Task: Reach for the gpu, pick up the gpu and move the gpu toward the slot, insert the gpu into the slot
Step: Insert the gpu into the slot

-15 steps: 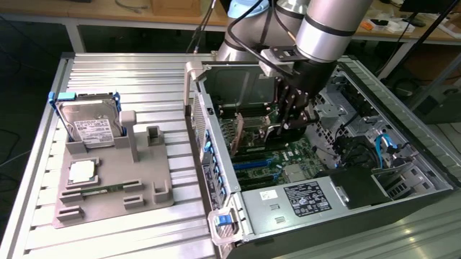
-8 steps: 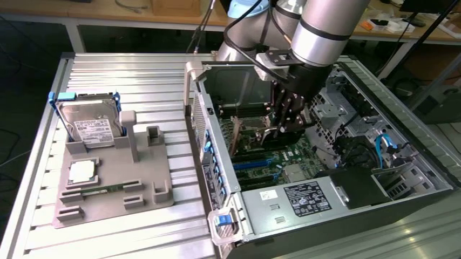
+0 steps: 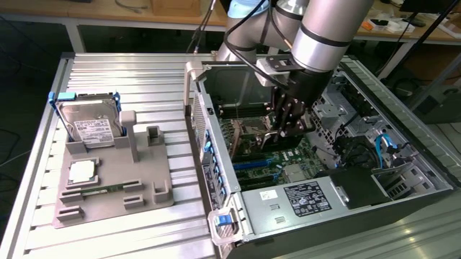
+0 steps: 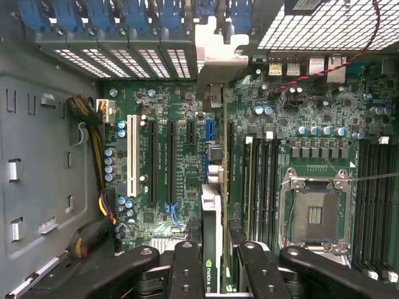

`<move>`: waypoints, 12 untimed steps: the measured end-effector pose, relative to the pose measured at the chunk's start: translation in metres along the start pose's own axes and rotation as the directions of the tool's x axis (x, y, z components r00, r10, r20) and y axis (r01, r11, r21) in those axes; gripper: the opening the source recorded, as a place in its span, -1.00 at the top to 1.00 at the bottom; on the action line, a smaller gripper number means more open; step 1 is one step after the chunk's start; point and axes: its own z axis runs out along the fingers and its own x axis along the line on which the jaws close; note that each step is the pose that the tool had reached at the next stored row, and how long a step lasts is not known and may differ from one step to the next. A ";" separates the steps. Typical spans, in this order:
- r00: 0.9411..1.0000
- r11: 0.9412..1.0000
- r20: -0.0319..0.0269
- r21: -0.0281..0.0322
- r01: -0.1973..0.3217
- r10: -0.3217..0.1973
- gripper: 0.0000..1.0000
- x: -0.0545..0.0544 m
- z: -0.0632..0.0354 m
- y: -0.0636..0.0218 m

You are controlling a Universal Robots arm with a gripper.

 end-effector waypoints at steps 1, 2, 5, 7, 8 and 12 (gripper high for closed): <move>1.000 1.000 0.000 0.000 0.000 0.000 0.47 0.000 0.0011 0.0001; 1.000 1.000 0.000 0.000 0.000 0.000 0.47 0.000 0.0024 0.0002; 1.000 1.000 0.000 0.000 0.000 0.000 0.47 0.001 0.0053 0.0015; 1.000 1.000 0.000 0.000 0.000 0.000 0.47 0.001 0.0064 0.0032; 1.000 1.000 0.000 0.000 0.000 0.000 0.47 0.001 0.0067 0.0046; 1.000 1.000 0.000 0.001 0.000 0.000 0.47 0.001 0.0077 0.0089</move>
